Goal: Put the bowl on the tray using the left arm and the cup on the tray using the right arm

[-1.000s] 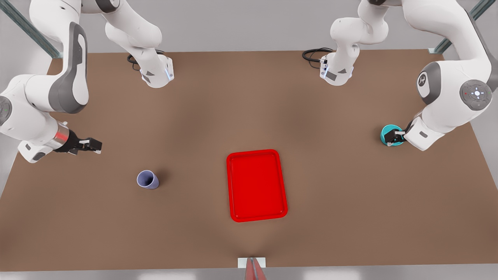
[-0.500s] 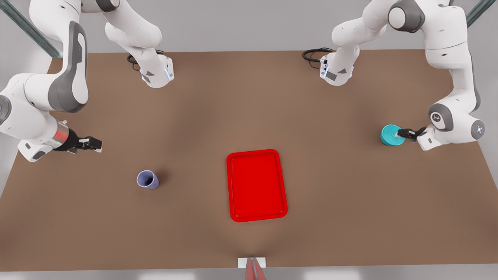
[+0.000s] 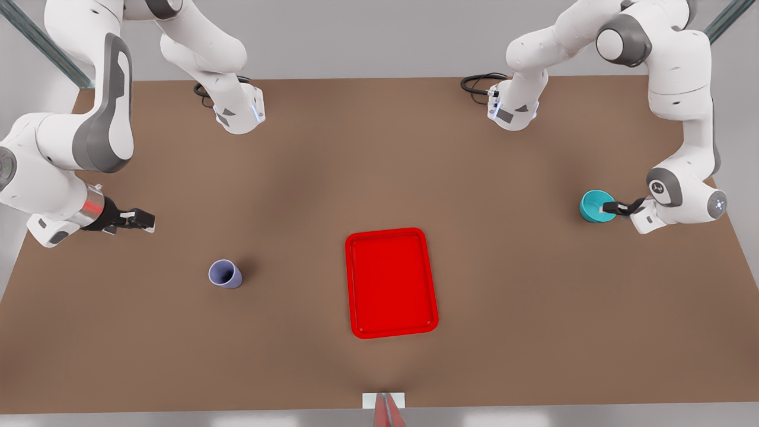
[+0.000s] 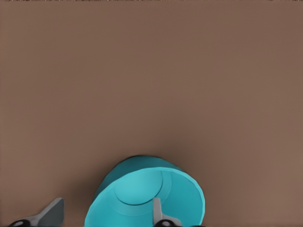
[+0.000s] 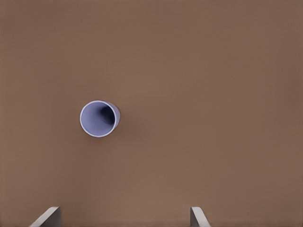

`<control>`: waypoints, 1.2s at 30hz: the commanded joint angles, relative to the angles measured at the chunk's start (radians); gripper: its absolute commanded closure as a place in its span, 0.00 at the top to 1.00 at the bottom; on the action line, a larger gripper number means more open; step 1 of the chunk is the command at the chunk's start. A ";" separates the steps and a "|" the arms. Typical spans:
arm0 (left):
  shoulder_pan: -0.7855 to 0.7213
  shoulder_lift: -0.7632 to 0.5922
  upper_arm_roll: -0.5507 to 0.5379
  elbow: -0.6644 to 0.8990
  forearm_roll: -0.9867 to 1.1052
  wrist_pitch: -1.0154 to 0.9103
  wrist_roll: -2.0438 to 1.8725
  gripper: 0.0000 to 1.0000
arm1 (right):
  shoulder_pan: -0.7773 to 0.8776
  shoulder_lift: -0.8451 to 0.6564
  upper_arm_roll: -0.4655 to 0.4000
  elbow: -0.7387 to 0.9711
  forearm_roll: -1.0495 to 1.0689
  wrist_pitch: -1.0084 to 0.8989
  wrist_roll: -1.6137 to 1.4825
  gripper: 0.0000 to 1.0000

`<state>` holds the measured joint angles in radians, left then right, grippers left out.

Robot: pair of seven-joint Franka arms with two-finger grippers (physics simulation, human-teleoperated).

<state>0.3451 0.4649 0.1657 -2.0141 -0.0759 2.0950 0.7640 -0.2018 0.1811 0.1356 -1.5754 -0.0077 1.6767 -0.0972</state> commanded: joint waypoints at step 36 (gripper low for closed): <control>-0.597 0.058 -0.184 0.390 -0.223 -0.145 -1.114 0.21 | -0.010 0.005 -0.005 -0.002 0.002 -0.006 -0.012 1.00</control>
<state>-0.2543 0.5456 -0.0416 -1.5921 -0.1949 1.9504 -0.4002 -0.2118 0.1857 0.1303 -1.5769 -0.0070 1.6705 -0.1089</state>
